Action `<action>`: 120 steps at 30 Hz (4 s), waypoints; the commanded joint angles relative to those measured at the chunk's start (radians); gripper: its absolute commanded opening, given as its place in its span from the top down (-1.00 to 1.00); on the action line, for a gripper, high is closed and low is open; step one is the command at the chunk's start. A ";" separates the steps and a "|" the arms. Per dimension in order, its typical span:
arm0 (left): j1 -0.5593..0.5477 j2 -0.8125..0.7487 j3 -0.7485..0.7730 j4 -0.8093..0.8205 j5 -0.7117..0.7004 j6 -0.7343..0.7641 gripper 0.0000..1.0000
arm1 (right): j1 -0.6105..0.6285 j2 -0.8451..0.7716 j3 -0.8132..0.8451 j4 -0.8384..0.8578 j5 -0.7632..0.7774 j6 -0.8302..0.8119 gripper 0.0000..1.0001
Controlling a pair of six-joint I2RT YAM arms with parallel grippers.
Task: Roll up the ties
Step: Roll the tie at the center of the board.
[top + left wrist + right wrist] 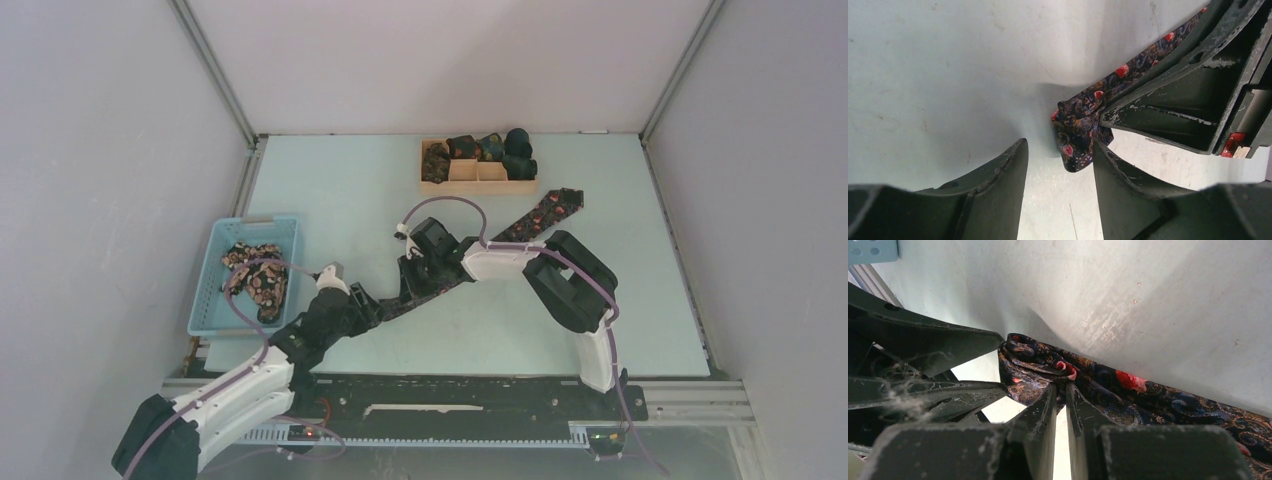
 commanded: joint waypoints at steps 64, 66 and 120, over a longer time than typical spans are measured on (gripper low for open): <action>0.057 0.215 0.361 -0.304 -0.014 0.109 1.00 | 0.090 0.029 0.212 -0.114 0.098 0.015 0.83; 0.057 0.215 0.366 -0.309 -0.014 0.111 1.00 | 0.093 0.034 0.212 -0.110 0.096 0.019 0.85; 0.057 0.483 0.549 -0.442 0.016 0.158 1.00 | 0.084 0.140 0.241 0.018 -0.033 0.073 0.92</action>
